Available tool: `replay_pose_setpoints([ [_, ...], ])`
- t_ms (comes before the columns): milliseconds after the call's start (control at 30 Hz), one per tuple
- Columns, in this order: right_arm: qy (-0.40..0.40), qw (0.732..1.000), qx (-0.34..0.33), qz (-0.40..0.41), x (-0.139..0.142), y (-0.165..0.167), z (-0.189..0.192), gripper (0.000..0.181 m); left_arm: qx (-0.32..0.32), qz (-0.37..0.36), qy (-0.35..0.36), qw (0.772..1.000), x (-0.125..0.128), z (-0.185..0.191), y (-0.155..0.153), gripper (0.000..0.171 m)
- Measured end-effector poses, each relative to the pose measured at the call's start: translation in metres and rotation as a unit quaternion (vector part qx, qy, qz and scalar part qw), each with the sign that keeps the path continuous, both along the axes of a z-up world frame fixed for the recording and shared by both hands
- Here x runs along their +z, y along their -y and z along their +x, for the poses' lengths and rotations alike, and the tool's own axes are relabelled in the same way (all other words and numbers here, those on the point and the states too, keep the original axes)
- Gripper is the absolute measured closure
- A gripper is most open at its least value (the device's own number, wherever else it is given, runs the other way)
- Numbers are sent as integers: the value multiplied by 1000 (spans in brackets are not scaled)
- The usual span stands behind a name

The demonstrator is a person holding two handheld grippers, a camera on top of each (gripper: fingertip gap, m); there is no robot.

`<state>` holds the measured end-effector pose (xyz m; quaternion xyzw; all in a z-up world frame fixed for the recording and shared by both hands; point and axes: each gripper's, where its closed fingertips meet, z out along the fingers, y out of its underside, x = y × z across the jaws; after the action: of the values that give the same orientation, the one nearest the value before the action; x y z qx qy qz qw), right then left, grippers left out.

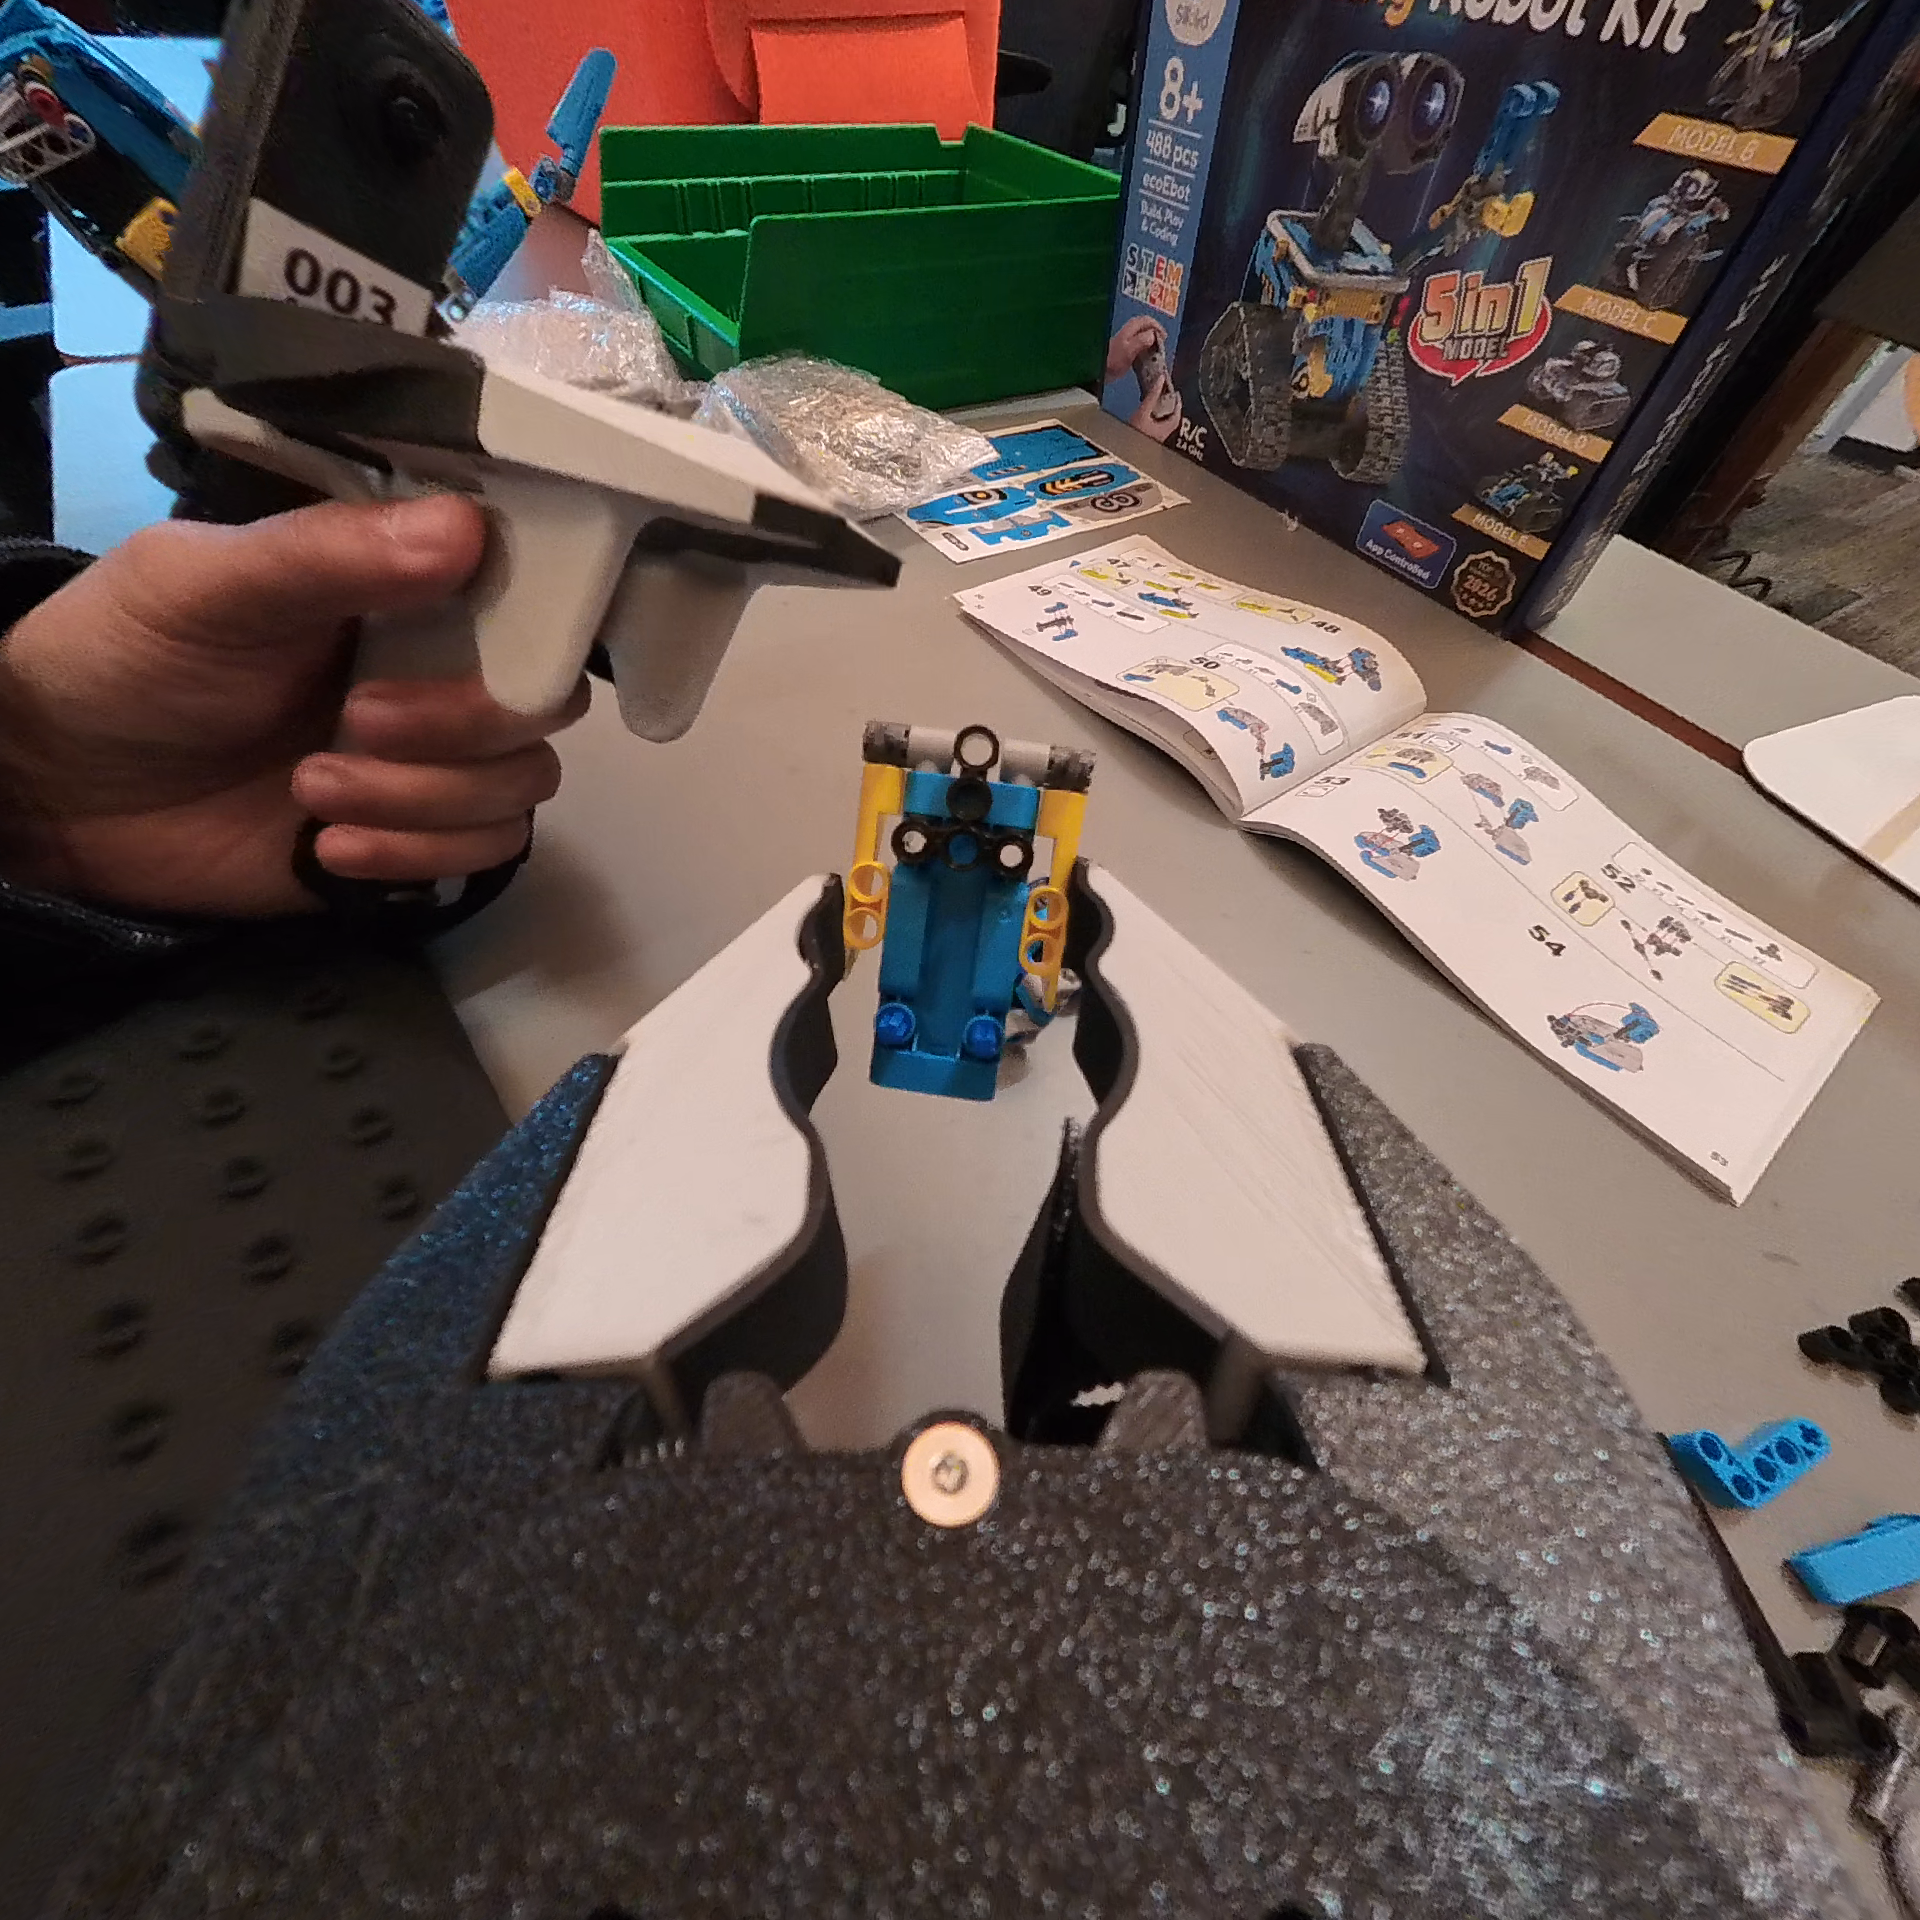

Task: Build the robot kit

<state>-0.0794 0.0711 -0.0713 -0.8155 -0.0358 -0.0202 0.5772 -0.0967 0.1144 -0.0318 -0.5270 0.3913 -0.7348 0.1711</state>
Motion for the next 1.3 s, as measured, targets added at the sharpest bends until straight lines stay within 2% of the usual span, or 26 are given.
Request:
replay_pose_setpoints([
  [200,-4,1000,2,4,1,-1,-1,138,5,86,-24,996,-10,3,15,153],
  [333,5,1000,0,0,0,-1,0,138,-6,113,-33,993,-14,5,23,152],
  [933,19,1000,-11,-7,-3,-1,3,138,-21,108,-49,993,-20,9,28,150],
  [1300,-2,1000,-7,-1,-2,-1,5,138,-22,101,-49,993,-19,8,28,149],
])
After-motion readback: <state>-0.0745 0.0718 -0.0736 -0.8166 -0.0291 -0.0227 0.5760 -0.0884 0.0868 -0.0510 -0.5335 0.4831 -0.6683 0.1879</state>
